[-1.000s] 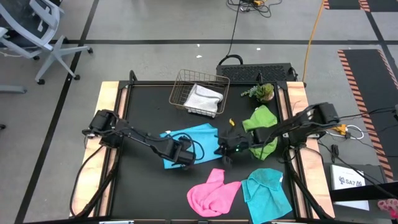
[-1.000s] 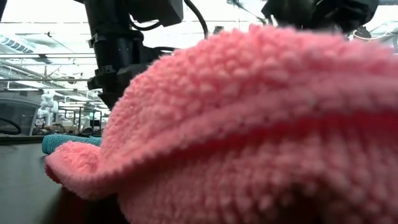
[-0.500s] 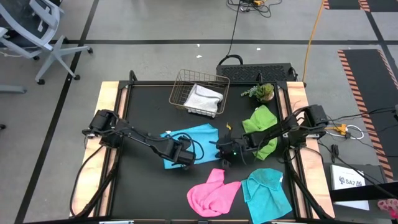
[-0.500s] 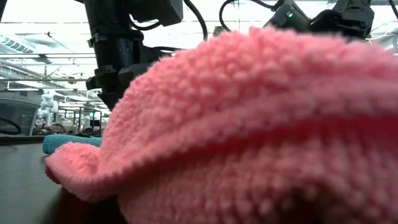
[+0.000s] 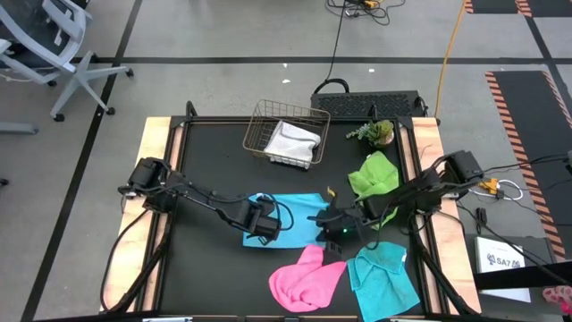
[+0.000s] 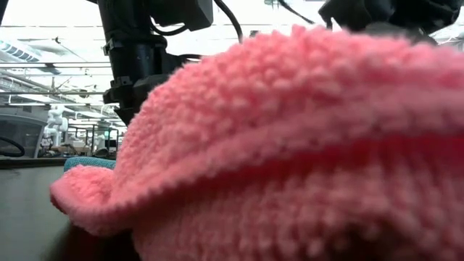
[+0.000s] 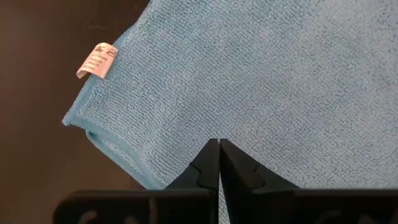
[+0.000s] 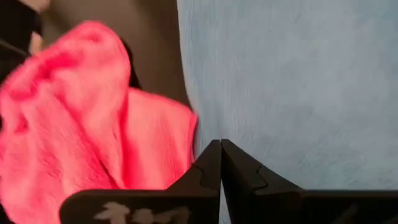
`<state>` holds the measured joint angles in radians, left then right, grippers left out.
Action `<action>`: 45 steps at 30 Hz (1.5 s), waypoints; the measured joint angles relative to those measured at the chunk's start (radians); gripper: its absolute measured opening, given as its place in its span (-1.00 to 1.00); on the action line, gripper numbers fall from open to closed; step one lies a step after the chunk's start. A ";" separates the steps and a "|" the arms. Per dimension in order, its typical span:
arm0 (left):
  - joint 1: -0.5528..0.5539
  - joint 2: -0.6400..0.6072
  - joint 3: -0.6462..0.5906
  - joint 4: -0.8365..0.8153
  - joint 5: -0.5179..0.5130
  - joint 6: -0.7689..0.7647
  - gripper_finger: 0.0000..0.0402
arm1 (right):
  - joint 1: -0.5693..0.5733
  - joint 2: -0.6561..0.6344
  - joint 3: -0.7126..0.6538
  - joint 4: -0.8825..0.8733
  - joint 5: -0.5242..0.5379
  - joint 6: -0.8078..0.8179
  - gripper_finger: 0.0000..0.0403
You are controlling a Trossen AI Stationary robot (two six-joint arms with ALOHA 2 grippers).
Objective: Fold microfiber towels
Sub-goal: Fold the top blue microfiber cloth
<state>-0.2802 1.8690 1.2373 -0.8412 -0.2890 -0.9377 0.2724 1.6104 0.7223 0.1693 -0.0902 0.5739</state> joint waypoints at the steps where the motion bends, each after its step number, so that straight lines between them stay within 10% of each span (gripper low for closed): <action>1: 0.000 0.000 0.000 -0.001 0.000 0.003 -0.94 | -0.006 -0.020 0.000 -0.002 0.015 -0.007 -1.00; 14: 0.048 -0.121 0.000 -0.301 -0.005 -0.250 -0.97 | -0.098 -0.332 0.000 -0.013 0.150 -0.066 -1.00; 45: 0.232 -0.138 -0.152 -0.067 0.110 -0.115 -0.29 | -0.210 -0.404 0.000 -0.149 0.196 -0.151 -1.00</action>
<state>-0.0478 1.7314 1.0850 -0.9080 -0.1787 -1.0529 0.0626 1.2065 0.7227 0.0205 0.1060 0.4225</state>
